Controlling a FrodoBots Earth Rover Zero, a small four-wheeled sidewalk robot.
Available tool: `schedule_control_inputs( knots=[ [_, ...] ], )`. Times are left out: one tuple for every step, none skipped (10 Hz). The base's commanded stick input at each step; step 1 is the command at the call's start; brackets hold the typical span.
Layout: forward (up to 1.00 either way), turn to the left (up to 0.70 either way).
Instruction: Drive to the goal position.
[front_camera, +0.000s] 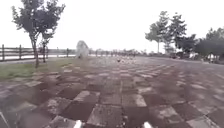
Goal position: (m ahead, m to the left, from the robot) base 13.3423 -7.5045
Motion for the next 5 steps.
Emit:
schedule_control_inputs(
  knots=[
    [0.85,-0.13],
    [0.85,-0.33],
    [0.85,-0.33],
    [0.85,-0.33],
    [0.85,-0.33]
  ],
)
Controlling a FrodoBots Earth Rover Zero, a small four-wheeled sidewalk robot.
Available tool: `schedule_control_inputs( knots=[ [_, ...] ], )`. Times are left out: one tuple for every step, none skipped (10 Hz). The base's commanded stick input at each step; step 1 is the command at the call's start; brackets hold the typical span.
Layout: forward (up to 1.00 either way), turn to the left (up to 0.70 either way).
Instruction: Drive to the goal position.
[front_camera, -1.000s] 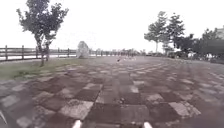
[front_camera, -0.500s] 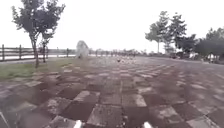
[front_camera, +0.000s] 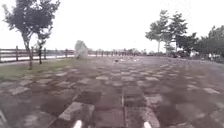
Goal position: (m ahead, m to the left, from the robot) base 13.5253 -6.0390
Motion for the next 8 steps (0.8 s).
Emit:
schedule_control_inputs(
  knots=[
    [0.85,-0.33],
    [0.85,-0.33],
    [0.85,-0.33],
    [0.85,-0.33],
    [0.85,-0.33],
    [0.85,-0.33],
    [0.85,-0.32],
    [0.85,-0.17]
  ],
)
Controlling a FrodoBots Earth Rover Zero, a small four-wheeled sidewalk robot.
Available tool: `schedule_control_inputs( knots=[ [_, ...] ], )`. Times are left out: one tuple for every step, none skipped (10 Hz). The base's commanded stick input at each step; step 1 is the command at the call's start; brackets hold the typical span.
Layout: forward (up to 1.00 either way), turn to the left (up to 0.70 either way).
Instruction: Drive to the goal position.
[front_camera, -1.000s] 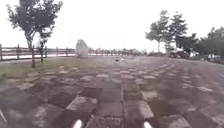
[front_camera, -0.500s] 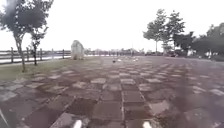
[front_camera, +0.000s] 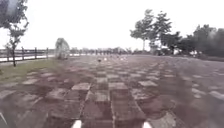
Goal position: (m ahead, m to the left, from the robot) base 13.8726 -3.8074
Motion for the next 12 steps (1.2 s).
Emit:
schedule_control_inputs(
  knots=[
    [0.85,0.01],
    [0.85,0.01],
    [0.85,0.01],
    [0.85,0.01],
    [0.85,0.01],
    [0.85,0.01],
    [0.85,0.01],
    [0.85,0.01],
    [0.85,0.01],
    [0.85,0.01],
    [0.85,0.01],
    [0.85,0.01]
  ],
)
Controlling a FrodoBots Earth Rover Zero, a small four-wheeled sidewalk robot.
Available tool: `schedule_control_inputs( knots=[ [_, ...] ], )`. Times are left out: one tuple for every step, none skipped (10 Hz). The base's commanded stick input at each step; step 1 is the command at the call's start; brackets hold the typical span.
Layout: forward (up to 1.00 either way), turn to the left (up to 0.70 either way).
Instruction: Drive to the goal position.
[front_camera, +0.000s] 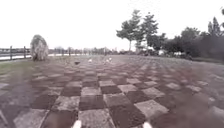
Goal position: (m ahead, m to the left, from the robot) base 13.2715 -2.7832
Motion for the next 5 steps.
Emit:
schedule_control_inputs(
  knots=[
    [0.85,0.01],
    [0.85,0.01],
    [0.85,0.01],
    [0.85,0.01],
    [0.85,0.01]
  ],
)
